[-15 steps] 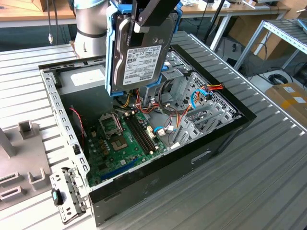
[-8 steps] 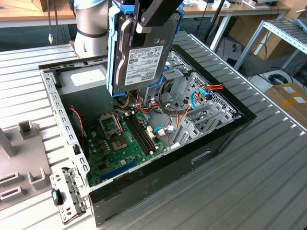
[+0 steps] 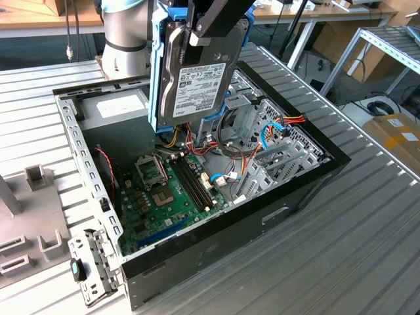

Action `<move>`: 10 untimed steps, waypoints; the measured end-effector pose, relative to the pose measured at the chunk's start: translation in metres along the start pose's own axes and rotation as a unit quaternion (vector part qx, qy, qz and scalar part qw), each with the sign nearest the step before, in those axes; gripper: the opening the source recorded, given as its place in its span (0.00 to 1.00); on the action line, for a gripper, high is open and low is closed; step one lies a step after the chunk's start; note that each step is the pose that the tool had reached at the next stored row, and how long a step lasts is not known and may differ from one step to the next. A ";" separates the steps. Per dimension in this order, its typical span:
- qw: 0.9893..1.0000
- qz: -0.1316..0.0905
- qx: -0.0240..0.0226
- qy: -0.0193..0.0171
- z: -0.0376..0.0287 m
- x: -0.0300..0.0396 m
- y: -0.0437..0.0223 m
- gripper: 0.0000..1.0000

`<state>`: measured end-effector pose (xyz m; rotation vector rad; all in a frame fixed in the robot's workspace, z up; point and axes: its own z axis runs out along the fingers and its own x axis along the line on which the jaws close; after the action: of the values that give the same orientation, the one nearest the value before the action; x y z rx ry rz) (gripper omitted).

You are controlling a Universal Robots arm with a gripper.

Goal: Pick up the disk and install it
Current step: 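Pick up the disk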

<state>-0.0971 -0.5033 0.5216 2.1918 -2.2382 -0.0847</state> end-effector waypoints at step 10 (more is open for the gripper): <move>1.000 0.000 0.000 0.000 0.0001 0.0018 -0.0035 0.37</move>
<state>-0.0936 -0.5052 0.5213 2.1917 -2.2382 -0.0844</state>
